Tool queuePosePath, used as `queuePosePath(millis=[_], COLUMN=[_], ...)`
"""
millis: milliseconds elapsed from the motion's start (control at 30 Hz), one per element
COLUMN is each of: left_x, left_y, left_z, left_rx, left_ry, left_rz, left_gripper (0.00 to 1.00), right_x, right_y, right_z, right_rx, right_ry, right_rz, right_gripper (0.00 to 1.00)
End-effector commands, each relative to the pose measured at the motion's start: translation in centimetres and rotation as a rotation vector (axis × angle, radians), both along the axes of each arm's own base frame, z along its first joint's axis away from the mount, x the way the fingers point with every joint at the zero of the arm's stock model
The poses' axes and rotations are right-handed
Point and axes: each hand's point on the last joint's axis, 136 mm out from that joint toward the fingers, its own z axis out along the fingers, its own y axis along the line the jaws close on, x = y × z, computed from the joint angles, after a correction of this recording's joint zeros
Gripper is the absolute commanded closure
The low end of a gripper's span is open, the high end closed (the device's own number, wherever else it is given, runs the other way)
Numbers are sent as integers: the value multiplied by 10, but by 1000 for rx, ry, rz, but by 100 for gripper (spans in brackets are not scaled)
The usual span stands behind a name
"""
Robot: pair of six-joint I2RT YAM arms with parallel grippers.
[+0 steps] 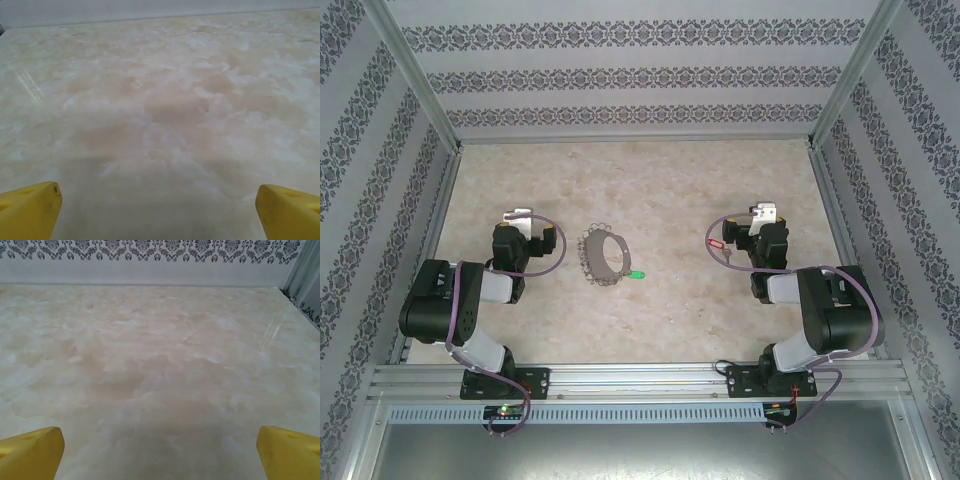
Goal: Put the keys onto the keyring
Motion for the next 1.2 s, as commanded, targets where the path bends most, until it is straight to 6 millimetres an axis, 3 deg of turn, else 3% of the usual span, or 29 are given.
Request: queuePosePath(millis=[0, 1167], left_x=[6, 6], left_y=[4, 4], left_z=[11, 10], left_rx=[-5, -5], left_ry=[-35, -33], left_rz=[6, 5], left_gripper=[0, 0], right_x=[6, 7], right_y=[0, -1], right_z=[9, 9], right_rx=[3, 27], right_ry=[-29, -26], right_rz=[16, 24], right_gripper=[2, 2])
